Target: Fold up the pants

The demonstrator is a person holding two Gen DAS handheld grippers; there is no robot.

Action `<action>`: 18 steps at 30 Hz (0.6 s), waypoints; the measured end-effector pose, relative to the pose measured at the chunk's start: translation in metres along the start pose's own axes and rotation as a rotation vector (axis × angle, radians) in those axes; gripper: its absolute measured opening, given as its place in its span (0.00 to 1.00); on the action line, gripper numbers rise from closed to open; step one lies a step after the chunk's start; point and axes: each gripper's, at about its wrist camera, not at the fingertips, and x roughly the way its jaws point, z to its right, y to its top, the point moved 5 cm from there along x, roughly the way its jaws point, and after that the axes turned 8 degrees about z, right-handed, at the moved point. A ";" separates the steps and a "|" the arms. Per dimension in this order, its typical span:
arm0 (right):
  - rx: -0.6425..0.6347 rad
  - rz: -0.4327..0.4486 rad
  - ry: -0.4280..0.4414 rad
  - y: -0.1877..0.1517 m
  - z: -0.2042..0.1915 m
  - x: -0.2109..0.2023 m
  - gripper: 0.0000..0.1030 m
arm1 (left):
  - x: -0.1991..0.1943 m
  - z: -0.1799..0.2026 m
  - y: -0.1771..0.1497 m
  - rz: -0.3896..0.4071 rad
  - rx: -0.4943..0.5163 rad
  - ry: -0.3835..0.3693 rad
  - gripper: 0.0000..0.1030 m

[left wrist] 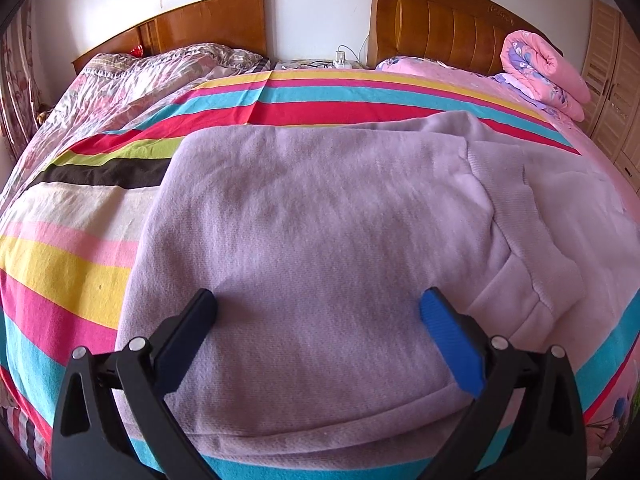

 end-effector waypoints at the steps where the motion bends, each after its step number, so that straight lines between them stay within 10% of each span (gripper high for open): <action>1: 0.025 0.016 -0.001 0.003 0.004 -0.001 0.65 | 0.000 0.000 0.000 0.001 0.000 0.000 0.99; 8: 0.003 0.033 -0.093 0.018 0.001 0.013 0.64 | -0.002 0.000 0.000 0.004 -0.003 -0.006 0.99; 18: 0.037 0.179 0.025 0.015 -0.008 -0.013 0.27 | -0.004 0.000 -0.001 0.011 -0.013 -0.019 0.99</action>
